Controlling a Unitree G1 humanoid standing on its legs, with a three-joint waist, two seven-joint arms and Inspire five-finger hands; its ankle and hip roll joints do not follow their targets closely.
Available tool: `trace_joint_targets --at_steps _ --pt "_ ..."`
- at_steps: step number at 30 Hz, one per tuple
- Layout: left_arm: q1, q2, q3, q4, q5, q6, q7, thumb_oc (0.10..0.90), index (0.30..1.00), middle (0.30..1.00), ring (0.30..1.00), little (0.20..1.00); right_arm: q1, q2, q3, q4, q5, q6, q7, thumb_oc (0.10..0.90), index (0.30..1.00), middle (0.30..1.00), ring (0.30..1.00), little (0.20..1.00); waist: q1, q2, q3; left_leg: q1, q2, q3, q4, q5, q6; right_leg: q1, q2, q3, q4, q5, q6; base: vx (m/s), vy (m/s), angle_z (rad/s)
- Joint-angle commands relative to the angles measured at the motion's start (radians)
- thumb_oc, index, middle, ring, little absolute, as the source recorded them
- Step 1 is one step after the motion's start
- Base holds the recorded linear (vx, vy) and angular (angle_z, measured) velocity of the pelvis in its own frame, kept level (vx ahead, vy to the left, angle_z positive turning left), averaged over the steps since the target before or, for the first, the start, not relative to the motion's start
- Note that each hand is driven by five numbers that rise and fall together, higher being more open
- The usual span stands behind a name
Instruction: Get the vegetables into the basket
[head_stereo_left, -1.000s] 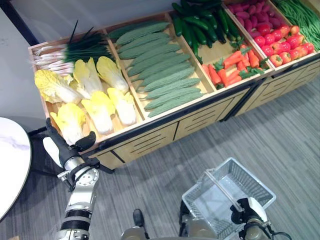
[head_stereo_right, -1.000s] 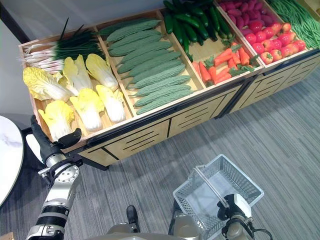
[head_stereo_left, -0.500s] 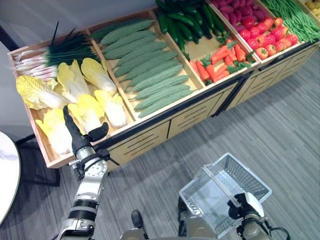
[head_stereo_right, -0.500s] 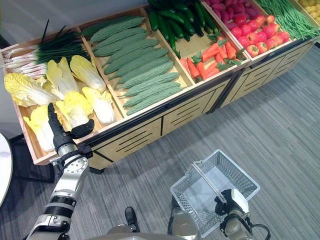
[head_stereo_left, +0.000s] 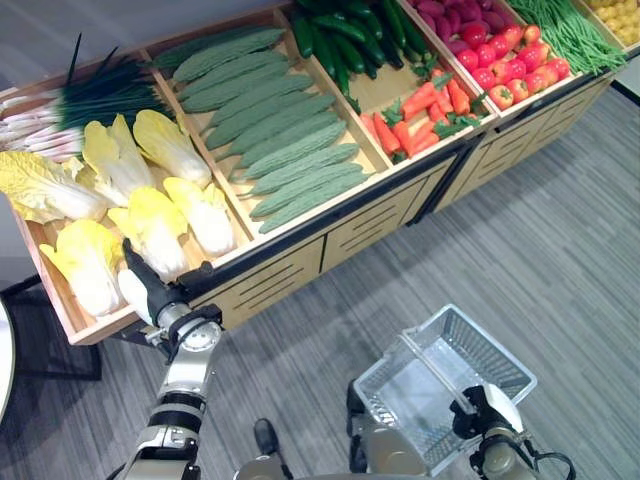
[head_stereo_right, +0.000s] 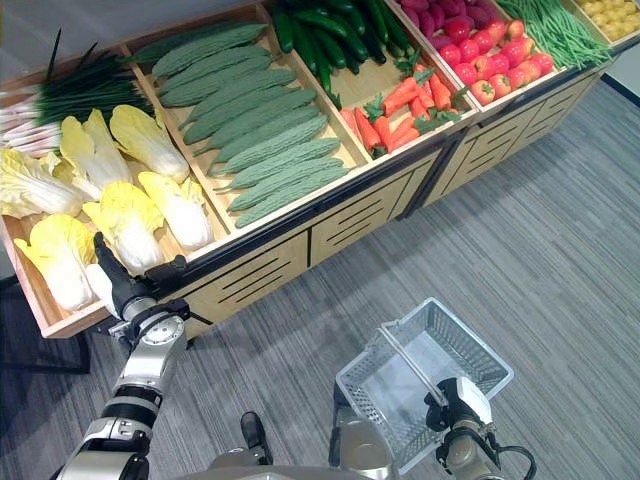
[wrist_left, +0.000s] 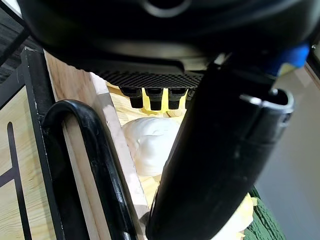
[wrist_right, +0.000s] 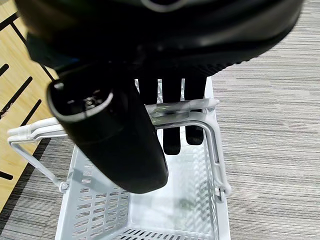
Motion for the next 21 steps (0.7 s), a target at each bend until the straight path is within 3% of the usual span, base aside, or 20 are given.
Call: trace_joint_targets --at_steps 1,3,4,5,6,11,15,17,20,21 --pt "-0.143 0.103 -0.013 0.082 0.084 0.01 0.04 0.9 1.0 1.0 1.0 1.0 -0.029 -0.023 0.039 -0.029 -0.012 -0.026 -0.048 0.4 0.3 0.3 0.3 0.3 -0.017 -0.064 -0.054 -0.008 0.076 -0.049 0.0 0.017 -0.084 0.016 -0.091 0.061 -0.001 -0.04 0.124 0.02 -0.006 -0.1" --pt "-0.183 0.13 -0.012 0.126 0.09 0.053 0.037 0.9 1.0 1.0 1.0 1.0 -0.041 -0.026 0.051 -0.037 -0.013 -0.026 -0.044 0.4 0.3 0.3 0.3 0.3 -0.019 -0.063 -0.055 -0.005 0.079 -0.045 0.0 0.017 -0.085 0.012 -0.086 0.065 -0.001 -0.039 0.123 0.05 -0.004 -0.12" --pt "-0.187 0.132 -0.011 0.13 0.092 0.057 0.039 0.814 0.879 0.879 0.879 0.879 -0.042 -0.027 0.051 -0.038 -0.012 -0.025 -0.043 0.4 0.3 0.3 0.3 0.3 -0.019 -0.063 -0.054 -0.004 0.08 -0.045 0.0 0.016 -0.085 0.013 -0.086 0.065 -0.001 -0.04 0.123 0.05 0.002 -0.1" --pt "-0.193 0.141 -0.006 0.139 0.092 0.064 0.034 0.504 0.445 0.445 0.445 0.445 -0.044 -0.034 0.052 -0.046 -0.014 -0.025 -0.04 0.4 0.3 0.3 0.3 0.3 -0.021 -0.063 -0.053 -0.002 0.08 -0.044 0.0 0.015 -0.086 0.014 -0.085 0.066 -0.001 -0.041 0.123 0.04 0.008 -0.08" --pt "-0.199 0.147 -0.008 0.153 0.093 0.074 0.023 0.4 0.3 0.3 0.3 0.3 -0.045 -0.037 0.051 -0.048 -0.012 -0.025 -0.036 0.4 0.3 0.3 0.3 0.3 -0.021 -0.062 -0.052 -0.001 0.078 -0.045 0.0 0.014 -0.085 0.014 -0.085 0.066 0.0 -0.041 0.123 0.03 0.008 -0.05" --pt "-0.162 0.137 0.004 0.156 0.08 0.086 -0.006 0.4 0.3 0.3 0.3 0.3 -0.043 -0.037 0.051 -0.072 -0.021 -0.023 -0.022 0.4 0.3 0.3 0.3 0.3 -0.014 -0.058 -0.048 0.005 0.069 -0.05 0.0 0.006 -0.08 0.022 -0.09 0.068 0.0 -0.044 0.123 0.01 0.028 0.0" --pt "-0.191 0.137 0.065 -0.097 0.116 0.013 0.112 0.4 0.3 0.3 0.3 0.3 -0.04 -0.028 0.048 -0.055 -0.024 -0.028 -0.023 0.4 0.3 0.3 0.3 0.3 -0.004 -0.062 -0.048 0.021 0.062 -0.059 0.0 -0.012 -0.076 0.044 -0.099 0.061 0.002 -0.052 0.128 0.0 0.011 0.02" --pt "-0.245 0.154 0.077 -0.294 0.199 -0.028 0.185 0.4 0.3 0.3 0.3 0.3 -0.036 -0.021 0.064 -0.039 -0.018 -0.047 -0.026 0.4 0.3 0.3 0.3 0.3 0.001 -0.068 -0.051 0.023 0.055 -0.064 0.0 -0.014 -0.074 0.049 -0.106 0.057 0.001 -0.05 0.129 -0.03 0.002 0.05" --pt "-0.251 0.158 0.074 -0.334 0.22 -0.04 0.192 0.4 0.3 0.3 0.3 0.3 -0.034 -0.019 0.066 -0.032 -0.016 -0.052 -0.028 0.4 0.3 0.3 0.3 0.3 0.003 -0.069 -0.052 0.024 0.054 -0.063 0.0 -0.015 -0.073 0.049 -0.107 0.057 0.002 -0.05 0.13 0.0 0.0 0.0" --pt "-0.228 0.14 0.059 -0.4 0.212 -0.077 0.146 0.4 0.3 0.3 0.3 0.3 -0.034 -0.017 0.065 -0.031 -0.015 -0.057 -0.027 0.4 0.3 0.3 0.3 0.3 0.005 -0.068 -0.055 0.028 0.051 -0.064 0.0 -0.017 -0.071 0.052 -0.109 0.058 0.002 -0.049 0.131 0.0 0.0 0.0"
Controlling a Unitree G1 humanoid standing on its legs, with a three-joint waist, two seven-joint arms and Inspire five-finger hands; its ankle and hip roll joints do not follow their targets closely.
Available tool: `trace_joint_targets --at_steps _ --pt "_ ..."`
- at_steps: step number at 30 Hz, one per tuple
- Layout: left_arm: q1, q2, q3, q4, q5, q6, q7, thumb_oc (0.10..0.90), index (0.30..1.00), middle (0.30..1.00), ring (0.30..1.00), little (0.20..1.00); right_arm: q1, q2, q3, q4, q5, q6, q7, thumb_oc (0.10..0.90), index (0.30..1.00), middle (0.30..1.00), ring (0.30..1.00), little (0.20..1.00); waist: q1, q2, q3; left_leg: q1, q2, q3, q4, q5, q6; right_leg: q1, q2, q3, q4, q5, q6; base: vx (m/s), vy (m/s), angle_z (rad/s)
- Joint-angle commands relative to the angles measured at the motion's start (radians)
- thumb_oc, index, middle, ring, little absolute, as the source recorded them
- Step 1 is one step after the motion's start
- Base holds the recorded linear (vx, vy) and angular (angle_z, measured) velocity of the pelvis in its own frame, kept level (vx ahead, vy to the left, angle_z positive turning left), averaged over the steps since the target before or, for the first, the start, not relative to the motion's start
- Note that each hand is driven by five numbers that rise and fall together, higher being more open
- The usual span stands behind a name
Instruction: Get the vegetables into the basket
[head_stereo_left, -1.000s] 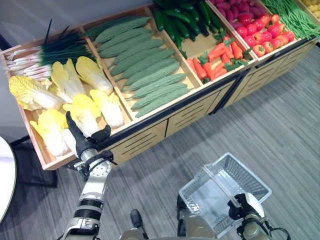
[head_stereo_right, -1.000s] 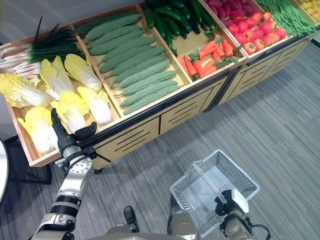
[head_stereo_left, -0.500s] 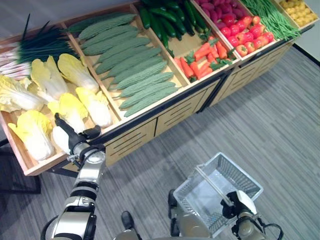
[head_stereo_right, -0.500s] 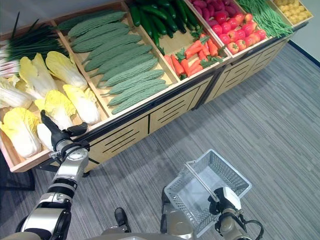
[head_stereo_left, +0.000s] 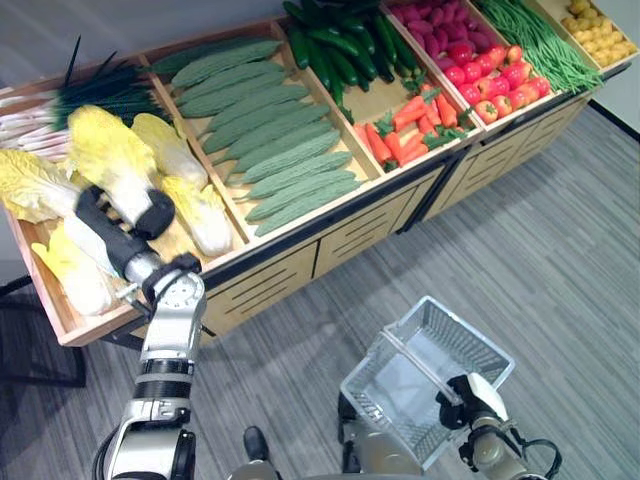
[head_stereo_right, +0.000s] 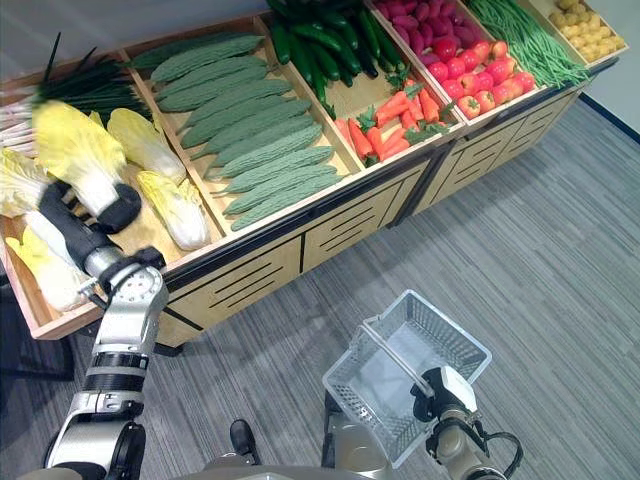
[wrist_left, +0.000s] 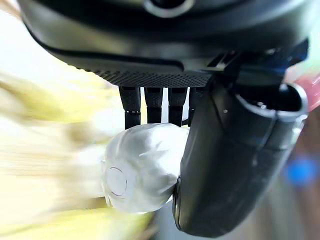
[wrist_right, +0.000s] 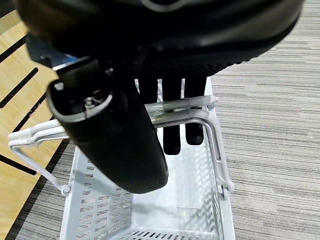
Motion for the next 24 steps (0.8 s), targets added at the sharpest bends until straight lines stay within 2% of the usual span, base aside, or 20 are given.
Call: trace_joint_targets --at_steps 1,3,4,5,6,7,8,10,12,24 --pt "-0.018 0.059 -0.078 -0.074 -0.017 -0.194 -0.125 0.4 0.3 0.3 0.3 0.3 -0.012 -0.028 -0.018 -0.004 -0.005 -0.053 -0.045 0.4 0.3 0.3 0.3 0.3 0.004 -0.032 -0.029 0.018 0.052 -0.076 0.0 -0.023 -0.065 0.052 -0.11 0.042 0.003 -0.074 0.146 0.0 0.0 0.0" --pt "0.06 0.046 -0.1 -0.114 -0.245 -0.305 -0.265 0.4 0.3 0.3 0.3 0.3 -0.012 -0.037 -0.039 -0.024 0.007 -0.041 -0.039 0.4 0.3 0.3 0.3 0.3 0.007 -0.025 -0.029 0.016 0.047 -0.08 0.0 -0.015 -0.063 0.052 -0.113 0.041 0.001 -0.068 0.143 -0.01 0.016 0.01" --pt "0.116 0.047 -0.122 -0.133 -0.454 -0.36 -0.405 0.4 0.3 0.3 0.3 0.3 -0.004 -0.048 -0.053 -0.046 0.013 -0.032 -0.025 0.4 0.3 0.3 0.3 0.3 0.008 -0.017 -0.026 0.023 0.046 -0.08 0.0 -0.017 -0.062 0.059 -0.114 0.039 0.002 -0.07 0.143 0.0 0.0 0.0" --pt "0.117 0.049 -0.121 -0.131 -0.459 -0.362 -0.41 0.4 0.3 0.3 0.3 0.3 -0.003 -0.048 -0.053 -0.048 0.013 -0.032 -0.024 0.4 0.3 0.3 0.3 0.3 0.007 -0.018 -0.029 0.02 0.045 -0.08 0.0 -0.014 -0.062 0.056 -0.114 0.039 0.0 -0.067 0.142 -0.02 0.02 0.04" --pt "0.153 0.057 -0.127 -0.141 -0.592 -0.378 -0.51 0.4 0.3 0.3 0.3 0.3 -0.001 -0.057 -0.057 -0.063 0.015 -0.026 -0.011 0.4 0.3 0.3 0.3 0.3 0.009 -0.015 -0.028 0.022 0.043 -0.081 0.0 -0.013 -0.061 0.058 -0.115 0.039 0.0 -0.065 0.142 -0.02 0.033 0.06" --pt "0.25 0.101 -0.151 -0.161 -0.878 -0.353 -0.794 0.4 0.3 0.3 0.3 0.3 0.009 -0.075 -0.073 -0.1 0.016 -0.023 0.031 0.4 0.3 0.3 0.3 0.3 0.009 -0.007 -0.029 0.026 0.042 -0.078 0.0 -0.014 -0.062 0.06 -0.116 0.044 -0.001 -0.064 0.143 -0.01 0.044 0.02" --pt "0.272 0.097 -0.133 -0.166 -0.878 -0.363 -0.821 0.4 0.3 0.3 0.3 0.3 0.015 -0.079 -0.07 -0.112 0.007 -0.025 0.052 0.4 0.3 0.3 0.3 0.3 0.009 -0.006 -0.034 0.029 0.041 -0.076 0.0 -0.017 -0.063 0.06 -0.116 0.048 -0.001 -0.066 0.143 0.01 0.04 -0.06" --pt "0.304 0.068 -0.17 -0.149 -0.959 -0.343 -0.941 0.4 0.3 0.3 0.3 0.3 0.019 -0.076 -0.078 -0.119 -0.007 -0.037 0.075 0.4 0.3 0.3 0.3 0.3 0.007 -0.005 -0.042 0.035 0.042 -0.07 0.0 -0.02 -0.063 0.061 -0.115 0.055 -0.001 -0.067 0.144 0.02 0.016 -0.09" --pt "0.332 0.046 -0.174 -0.152 -0.981 -0.343 -0.98 0.4 0.3 0.3 0.3 0.3 0.023 -0.07 -0.085 -0.114 -0.017 -0.043 0.084 0.4 0.3 0.3 0.3 0.3 0.008 -0.002 -0.046 0.042 0.041 -0.067 0.0 -0.022 -0.061 0.065 -0.115 0.059 -0.001 -0.068 0.143 0.0 0.0 0.0" --pt "0.409 0.04 -0.175 -0.096 -0.977 -0.326 -1.054 0.4 0.3 0.3 0.3 0.3 0.042 -0.062 -0.137 -0.047 -0.006 -0.051 0.092 0.4 0.3 0.3 0.3 0.3 0.011 0.003 -0.059 0.079 0.028 -0.051 0.0 -0.03 -0.05 0.094 -0.126 0.06 -0.001 -0.073 0.145 0.0 0.014 -0.01"
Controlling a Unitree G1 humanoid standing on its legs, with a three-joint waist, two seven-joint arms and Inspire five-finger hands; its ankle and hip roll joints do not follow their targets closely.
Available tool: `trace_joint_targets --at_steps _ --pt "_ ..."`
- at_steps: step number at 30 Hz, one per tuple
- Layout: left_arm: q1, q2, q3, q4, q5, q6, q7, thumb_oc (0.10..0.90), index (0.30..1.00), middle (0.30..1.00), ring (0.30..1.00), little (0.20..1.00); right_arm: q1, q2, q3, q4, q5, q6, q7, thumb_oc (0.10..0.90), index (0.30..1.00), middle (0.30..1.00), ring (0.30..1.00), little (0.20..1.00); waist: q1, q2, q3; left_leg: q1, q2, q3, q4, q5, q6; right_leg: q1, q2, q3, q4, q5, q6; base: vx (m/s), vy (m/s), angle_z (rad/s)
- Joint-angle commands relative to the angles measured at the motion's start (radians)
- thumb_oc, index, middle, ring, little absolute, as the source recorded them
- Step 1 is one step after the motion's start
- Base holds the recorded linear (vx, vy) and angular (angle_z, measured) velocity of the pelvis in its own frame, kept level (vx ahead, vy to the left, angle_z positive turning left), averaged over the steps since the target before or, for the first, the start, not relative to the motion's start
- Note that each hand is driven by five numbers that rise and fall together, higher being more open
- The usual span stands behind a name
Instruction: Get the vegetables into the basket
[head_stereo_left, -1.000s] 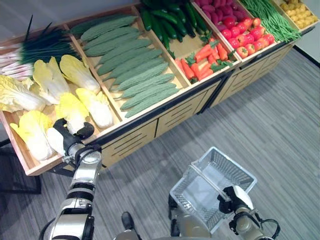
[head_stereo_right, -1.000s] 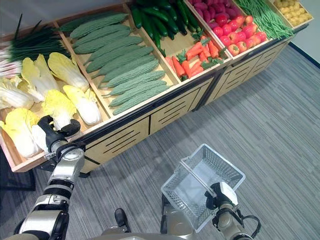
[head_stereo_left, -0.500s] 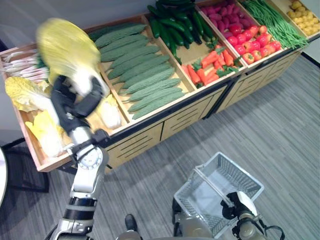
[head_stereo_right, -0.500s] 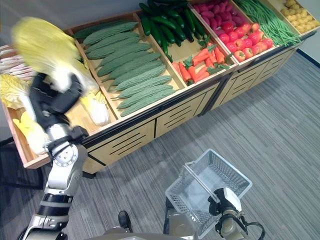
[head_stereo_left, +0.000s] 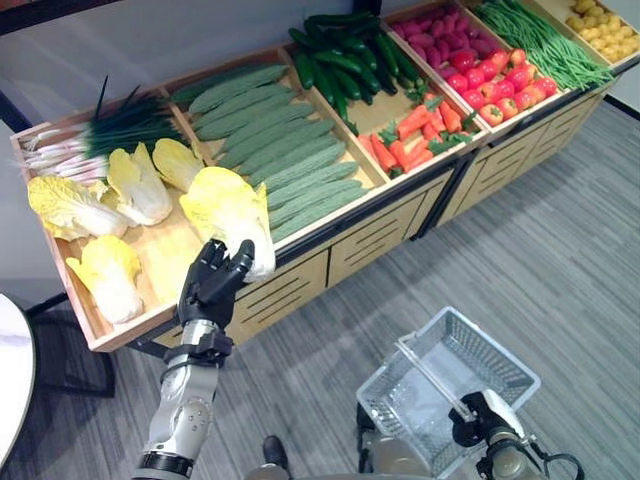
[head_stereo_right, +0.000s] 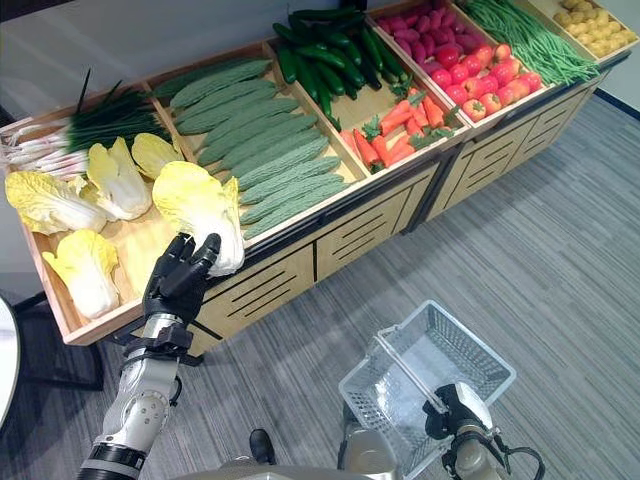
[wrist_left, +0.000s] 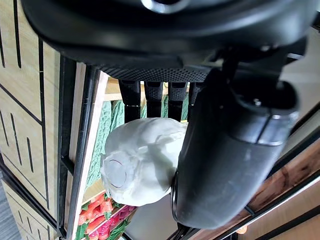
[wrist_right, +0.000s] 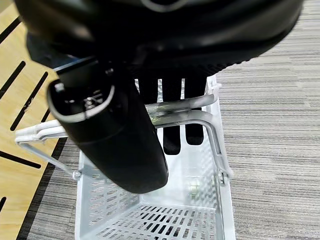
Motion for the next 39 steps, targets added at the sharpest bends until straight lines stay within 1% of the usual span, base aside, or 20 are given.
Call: trace_joint_targets --at_steps 1,6,8,10,12,15,16,18,19,20,22,26,30,32,34,35,36,37,38,39 --pt "-0.082 0.058 0.039 -0.061 0.011 -0.089 -0.083 0.4 0.3 0.3 0.3 0.3 -0.026 -0.021 -0.03 -0.022 -0.006 -0.051 -0.024 0.4 0.3 0.3 0.3 0.3 -0.009 -0.07 -0.043 0.044 0.037 -0.052 0.007 -0.027 -0.053 0.062 -0.117 0.049 0.002 -0.067 0.132 0.0 0.058 -0.03" --pt "-0.086 0.075 0.007 -0.088 0.003 -0.083 -0.101 0.4 0.3 0.3 0.3 0.3 -0.032 -0.028 -0.045 -0.028 -0.003 -0.048 -0.03 0.4 0.3 0.3 0.3 0.3 -0.012 -0.084 -0.022 0.007 0.022 -0.043 0.108 -0.074 -0.038 0.052 -0.138 0.069 0.029 -0.059 0.137 -0.07 0.09 -0.12" --pt "-0.111 0.091 -0.045 -0.086 0.011 -0.075 -0.113 0.4 0.3 0.3 0.3 0.3 -0.011 -0.034 -0.075 -0.044 -0.005 -0.038 -0.034 0.4 0.3 0.3 0.3 0.3 -0.038 -0.097 0.001 0.011 -0.017 -0.016 0.103 -0.089 -0.014 -0.004 -0.177 0.102 0.086 0.032 0.184 -0.18 0.25 -0.21" --pt "-0.129 0.091 -0.064 -0.083 0.015 -0.076 -0.114 0.4 0.3 0.3 0.3 0.3 -0.011 -0.031 -0.084 -0.047 -0.001 -0.032 -0.033 0.4 0.3 0.3 0.3 0.3 -0.056 -0.104 0.011 0.004 -0.029 0.008 0.091 -0.085 -0.011 -0.05 -0.192 0.12 0.079 0.136 0.2 -0.16 0.116 -0.28" --pt "-0.147 0.106 -0.078 -0.085 0.02 -0.079 -0.115 0.4 0.3 0.3 0.3 0.3 -0.021 -0.026 -0.084 -0.051 0.006 -0.026 -0.035 0.4 0.3 0.3 0.3 0.3 -0.064 -0.097 0.02 -0.009 -0.02 0.028 0.088 -0.078 -0.007 -0.087 -0.197 0.131 0.074 0.154 0.2 -0.18 0.1 -0.43" --pt "-0.162 0.13 -0.096 -0.076 0.031 -0.067 -0.125 0.4 0.3 0.3 0.3 0.3 -0.027 -0.015 -0.077 -0.032 0.018 -0.024 -0.034 0.4 0.3 0.3 0.3 0.3 -0.049 -0.094 0.024 -0.025 -0.019 0.061 0.082 -0.069 0.014 -0.072 -0.207 0.071 0.127 0.073 0.185 -0.14 0.16 -0.68" --pt "-0.151 0.134 -0.093 -0.08 0.032 -0.062 -0.13 0.4 0.3 0.3 0.3 0.3 -0.027 -0.013 -0.078 -0.022 0.014 -0.023 -0.033 0.4 0.3 0.3 0.3 0.3 -0.037 -0.082 0.024 -0.015 -0.015 0.064 0.073 -0.086 0.012 -0.048 -0.206 0.036 0.166 0.019 0.185 -0.09 0.18 -0.81" --pt "-0.126 0.133 -0.076 -0.086 0.041 -0.05 -0.136 0.4 0.3 0.3 0.3 0.3 -0.031 -0.012 -0.075 0.005 0.012 -0.021 -0.027 0.4 0.3 0.3 0.3 0.3 -0.014 -0.076 0.016 -0.018 -0.013 0.104 0.061 -0.074 0.019 -0.014 -0.215 -0.039 0.227 -0.04 0.168 -0.14 0.173 -0.84" --pt "-0.091 0.138 -0.052 -0.106 0.046 -0.044 -0.146 0.4 0.3 0.3 0.3 0.3 -0.042 -0.017 -0.081 0.006 0.014 -0.024 -0.03 0.4 0.3 0.3 0.3 0.3 0.009 -0.071 -0.002 -0.018 -0.007 0.181 0.045 -0.058 0.028 0.028 -0.221 -0.112 0.326 -0.084 0.158 -0.16 0.125 -1.28" --pt "-0.081 0.14 -0.047 -0.113 0.05 -0.042 -0.148 0.4 0.3 0.3 0.3 0.3 -0.045 -0.019 -0.08 0.005 0.014 -0.025 -0.032 0.4 0.3 0.3 0.3 0.3 0.015 -0.075 -0.01 -0.012 -0.009 0.202 0.039 -0.055 0.027 0.04 -0.211 -0.111 0.327 -0.089 0.158 -0.12 0.063 -1.45" --pt "-0.056 0.148 -0.013 -0.124 0.051 -0.043 -0.153 0.4 0.3 0.3 0.3 0.3 -0.056 -0.022 -0.073 -0.004 0.011 -0.027 -0.038 0.4 0.3 0.3 0.3 0.3 0.038 -0.085 -0.03 0.014 -0.001 0.277 0.041 -0.048 0.017 0.077 -0.195 -0.217 0.241 -0.107 0.153 0.01 -0.12 -1.44" --pt "-0.063 0.136 -0.023 -0.126 0.058 -0.046 -0.137 0.4 0.3 0.3 0.3 0.3 -0.035 -0.033 -0.079 -0.053 0.007 -0.03 -0.047 0.4 0.3 0.3 0.3 0.3 0.017 -0.073 -0.033 0.027 0.042 0.312 0.056 -0.018 -0.018 0.095 -0.144 -0.231 0.165 -0.154 0.125 0.02 -0.228 -0.62" --pt "-0.07 0.121 -0.038 -0.114 0.065 -0.044 -0.127 0.4 0.3 0.3 0.3 0.3 -0.012 -0.054 -0.096 -0.088 0.003 -0.026 -0.059 0.4 0.3 0.3 0.3 0.3 -0.002 -0.058 -0.025 0.031 0.08 0.336 0.063 0.024 -0.056 0.115 -0.104 -0.211 0.095 -0.163 0.111 -0.01 -0.199 -0.26" --pt "-0.079 0.108 -0.046 -0.09 0.067 -0.042 -0.121 0.4 0.3 0.3 0.3 0.3 0.003 -0.068 -0.109 -0.097 0.006 -0.025 -0.065 0.4 0.3 0.3 0.3 0.3 -0.008 -0.046 -0.016 0.019 0.107 0.331 0.087 0.043 -0.08 0.128 -0.086 -0.201 0.076 -0.173 0.097 0.02 -0.254 -0.2" --pt "-0.096 0.096 -0.057 -0.066 0.076 -0.042 -0.117 0.4 0.3 0.3 0.3 0.3 0.01 -0.088 -0.12 -0.108 0.014 -0.027 -0.074 0.4 0.3 0.3 0.3 0.3 -0.011 -0.037 0.003 -0.026 0.158 0.305 0.193 0.081 -0.123 0.147 -0.062 -0.185 0.056 -0.19 0.073 0.03 -0.28 -0.13" --pt "-0.104 0.087 -0.06 -0.056 0.073 -0.042 -0.118 0.4 0.3 0.3 0.3 0.3 0.009 -0.094 -0.122 -0.11 0.018 -0.028 -0.076 0.4 0.3 0.3 0.3 0.3 -0.007 -0.037 0.013 -0.048 0.178 0.271 0.25 0.09 -0.139 0.157 -0.051 -0.175 0.044 -0.195 0.06 0.03 -0.248 -0.18" --pt "-0.113 0.079 -0.064 -0.049 0.073 -0.049 -0.113 0.4 0.3 0.3 0.3 0.3 0.001 -0.105 -0.12 -0.105 0.021 -0.026 -0.08 0.4 0.3 0.3 0.3 0.3 0.007 -0.037 0.026 -0.074 0.173 0.184 0.303 0.099 -0.148 0.165 -0.038 -0.15 0.03 -0.201 0.05 0.02 -0.16 -0.27" --pt "-0.115 0.078 -0.064 -0.048 0.073 -0.049 -0.112 0.4 0.3 0.3 0.3 0.3 0.0 -0.105 -0.121 -0.105 0.021 -0.026 -0.08 0.4 0.3 0.3 0.3 0.3 0.006 -0.035 0.028 -0.078 0.177 0.179 0.311 0.097 -0.15 0.168 -0.036 -0.153 0.028 -0.202 0.048 -0.05 -0.062 -0.59" --pt "-0.117 0.067 -0.068 -0.044 0.073 -0.053 -0.106 0.4 0.3 0.3 0.3 0.3 -0.01 -0.113 -0.115 -0.103 0.022 -0.023 -0.08 0.4 0.3 0.3 0.3 0.3 0.017 -0.035 0.033 -0.11 0.133 0.084 0.29 0.103 -0.117 0.153 -0.041 -0.141 0.021 -0.186 0.043 -0.05 -0.006 -0.74" --pt "-0.115 0.056 -0.07 -0.04 0.075 -0.057 -0.094 0.4 0.3 0.3 0.3 0.3 -0.015 -0.114 -0.114 -0.107 0.025 -0.021 -0.082 0.4 0.3 0.3 0.3 0.3 0.025 -0.038 0.031 -0.133 0.09 0.002 0.263 0.075 -0.1 0.151 -0.048 -0.118 0.013 -0.181 0.048 0.02 0.021 -0.66"
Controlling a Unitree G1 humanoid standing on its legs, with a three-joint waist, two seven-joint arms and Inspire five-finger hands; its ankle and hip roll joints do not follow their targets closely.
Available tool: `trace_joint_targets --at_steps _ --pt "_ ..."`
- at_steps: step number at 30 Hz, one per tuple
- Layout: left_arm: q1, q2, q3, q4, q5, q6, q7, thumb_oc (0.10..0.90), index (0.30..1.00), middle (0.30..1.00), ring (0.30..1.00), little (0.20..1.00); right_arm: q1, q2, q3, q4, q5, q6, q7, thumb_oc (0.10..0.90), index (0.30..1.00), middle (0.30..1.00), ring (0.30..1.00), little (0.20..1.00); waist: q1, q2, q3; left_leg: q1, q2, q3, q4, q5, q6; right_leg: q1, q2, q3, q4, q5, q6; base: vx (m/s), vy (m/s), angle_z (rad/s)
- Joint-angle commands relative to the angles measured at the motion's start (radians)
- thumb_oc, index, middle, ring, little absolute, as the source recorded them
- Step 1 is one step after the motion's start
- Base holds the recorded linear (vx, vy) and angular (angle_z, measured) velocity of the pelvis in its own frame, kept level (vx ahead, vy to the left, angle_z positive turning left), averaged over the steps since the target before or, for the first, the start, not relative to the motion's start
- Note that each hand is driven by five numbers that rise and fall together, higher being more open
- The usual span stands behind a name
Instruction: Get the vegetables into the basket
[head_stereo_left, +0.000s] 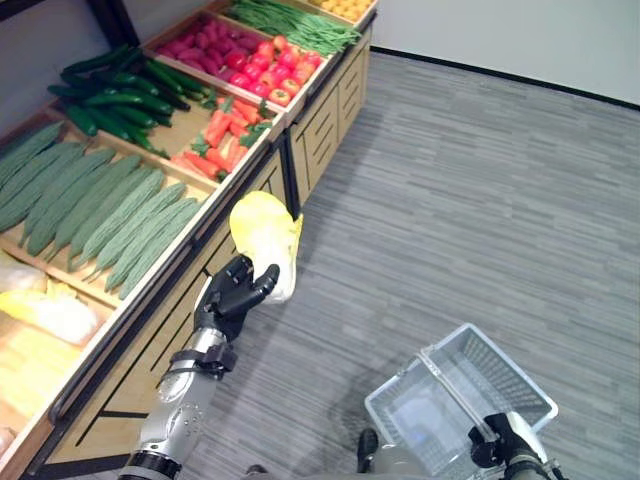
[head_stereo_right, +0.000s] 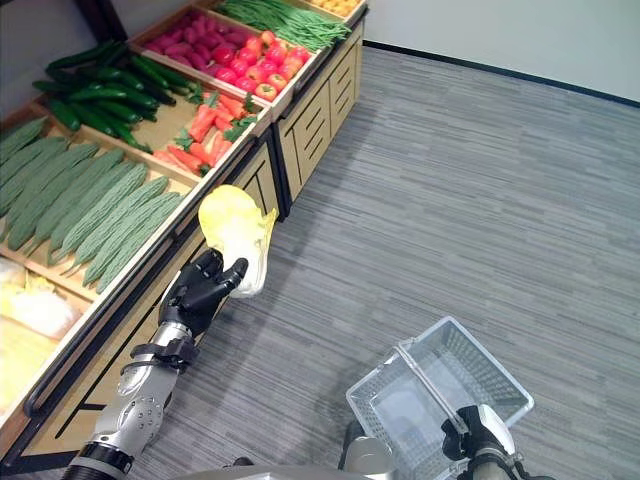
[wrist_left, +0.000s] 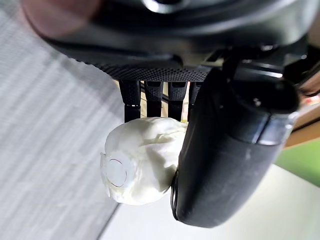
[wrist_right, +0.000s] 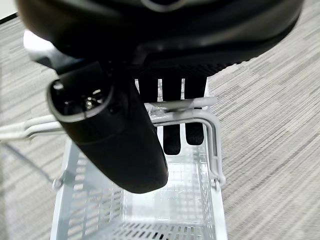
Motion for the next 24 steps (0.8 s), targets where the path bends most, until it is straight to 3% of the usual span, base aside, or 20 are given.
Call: trace_joint_targets --at_steps 1,4,6,10,12,17,19,21,23,24 --pt "-0.104 -0.035 0.043 -0.156 0.041 -0.111 -0.007 0.4 0.3 0.3 0.3 0.3 -0.089 -0.106 -0.02 -0.057 0.03 -0.038 -0.078 0.4 0.3 0.3 0.3 0.3 0.031 -0.014 0.037 -0.118 -0.136 -0.335 -0.178 -0.042 -0.031 0.072 -0.033 0.024 -0.157 0.03 0.094 0.14 0.025 -0.53" --pt "-0.085 -0.039 0.05 -0.136 0.048 -0.125 0.001 0.4 0.3 0.3 0.3 0.3 -0.117 -0.12 -0.005 -0.051 0.047 -0.052 -0.082 0.4 0.3 0.3 0.3 0.3 0.058 0.002 0.029 -0.156 -0.148 -0.541 -0.291 0.011 -0.039 0.06 -0.016 0.117 -0.143 0.024 0.104 0.21 0.08 -1.21" --pt "-0.09 -0.043 0.057 -0.126 0.03 -0.13 0.007 0.4 0.3 0.3 0.3 0.3 -0.119 -0.117 0.005 -0.068 0.051 -0.058 -0.082 0.4 0.3 0.3 0.3 0.3 0.06 0.006 0.031 -0.147 -0.162 -0.57 -0.285 0.007 -0.039 0.064 -0.012 0.155 -0.125 0.01 0.102 0.13 0.128 -0.86" --pt "-0.101 -0.044 0.049 -0.113 0.014 -0.127 0.0 0.4 0.3 0.3 0.3 0.3 -0.099 -0.103 0.001 -0.077 0.044 -0.054 -0.071 0.4 0.3 0.3 0.3 0.3 0.044 0.005 0.011 -0.109 -0.189 -0.527 -0.288 -0.032 -0.007 0.062 -0.038 0.197 -0.089 -0.008 0.116 0.11 0.234 -0.78" --pt "-0.095 -0.032 0.039 -0.118 0.014 -0.127 -0.004 0.4 0.3 0.3 0.3 0.3 -0.096 -0.082 -0.012 -0.066 0.054 -0.05 -0.072 0.4 0.3 0.3 0.3 0.3 0.04 -0.011 0.0 -0.1 -0.207 -0.486 -0.271 -0.062 0.018 0.048 -0.064 0.232 -0.078 0.003 0.137 0.08 0.291 -0.62" --pt "-0.085 0.003 0.043 -0.107 0.032 -0.127 -0.015 0.4 0.3 0.3 0.3 0.3 -0.103 -0.054 -0.013 -0.048 0.051 -0.049 -0.068 0.4 0.3 0.3 0.3 0.3 0.04 -0.034 -0.002 -0.086 -0.245 -0.402 -0.265 -0.105 0.059 -0.019 -0.11 0.3 -0.073 0.07 0.186 -0.01 0.24 -0.61" --pt "-0.078 0.017 0.045 -0.102 0.043 -0.129 -0.015 0.4 0.3 0.3 0.3 0.3 -0.116 -0.052 -0.01 -0.043 0.045 -0.046 -0.07 0.4 0.3 0.3 0.3 0.3 0.045 -0.039 0.001 -0.078 -0.256 -0.368 -0.286 -0.105 0.066 -0.047 -0.126 0.309 -0.079 0.128 0.208 -0.06 0.152 -0.4" --pt "-0.078 0.036 0.043 -0.098 0.048 -0.127 -0.017 0.4 0.3 0.3 0.3 0.3 -0.139 -0.056 -0.001 -0.009 0.037 -0.04 -0.072 0.4 0.3 0.3 0.3 0.3 0.056 -0.037 0.004 -0.07 -0.253 -0.346 -0.302 -0.099 0.071 -0.065 -0.129 0.281 -0.064 0.143 0.204 -0.04 0.086 -0.62" --pt "-0.065 0.065 0.035 -0.099 0.068 -0.112 -0.032 0.4 0.3 0.3 0.3 0.3 -0.176 -0.074 0.001 0.061 0.03 -0.029 -0.079 0.4 0.3 0.3 0.3 0.3 0.082 -0.029 0.006 -0.05 -0.243 -0.306 -0.322 -0.098 0.075 -0.059 -0.148 0.144 -0.015 0.135 0.192 -0.04 0.08 -0.64" --pt "-0.065 0.065 0.035 -0.099 0.068 -0.112 -0.032 0.4 0.3 0.3 0.3 0.3 -0.177 -0.074 0.002 0.062 0.03 -0.03 -0.079 0.4 0.3 0.3 0.3 0.3 0.082 -0.029 0.006 -0.05 -0.244 -0.306 -0.322 -0.098 0.075 -0.058 -0.148 0.143 -0.015 0.135 0.192 -0.01 0.065 -0.65"
